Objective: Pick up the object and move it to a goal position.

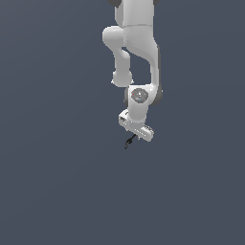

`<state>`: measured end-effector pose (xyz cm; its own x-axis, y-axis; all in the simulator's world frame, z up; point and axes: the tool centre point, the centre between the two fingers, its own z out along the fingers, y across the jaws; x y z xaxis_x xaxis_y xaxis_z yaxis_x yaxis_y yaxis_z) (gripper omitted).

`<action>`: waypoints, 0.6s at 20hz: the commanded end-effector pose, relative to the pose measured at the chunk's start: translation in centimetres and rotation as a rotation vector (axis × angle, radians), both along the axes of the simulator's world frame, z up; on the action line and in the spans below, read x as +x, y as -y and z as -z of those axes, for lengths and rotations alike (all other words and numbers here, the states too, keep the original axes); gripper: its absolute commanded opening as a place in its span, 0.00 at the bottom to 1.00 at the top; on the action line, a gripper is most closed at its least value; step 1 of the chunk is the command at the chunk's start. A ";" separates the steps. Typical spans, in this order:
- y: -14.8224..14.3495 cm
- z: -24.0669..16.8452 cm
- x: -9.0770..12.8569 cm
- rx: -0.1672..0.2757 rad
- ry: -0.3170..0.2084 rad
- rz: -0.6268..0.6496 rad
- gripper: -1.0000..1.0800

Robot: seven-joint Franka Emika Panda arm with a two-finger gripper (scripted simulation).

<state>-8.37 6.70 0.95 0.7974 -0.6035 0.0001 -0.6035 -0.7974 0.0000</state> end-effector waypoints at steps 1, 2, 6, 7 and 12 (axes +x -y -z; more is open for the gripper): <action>-0.2 0.3 0.0 0.000 0.000 -0.002 0.00; -0.2 0.3 0.0 0.000 0.000 -0.002 0.00; -0.2 0.3 0.0 0.000 0.000 -0.002 0.00; 0.1 0.0 0.0 -0.001 0.001 0.002 0.00; 0.7 -0.6 0.4 -0.001 0.001 0.002 0.00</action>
<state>-8.15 6.31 1.29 0.7968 -0.6043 0.0003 -0.6043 -0.7968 0.0003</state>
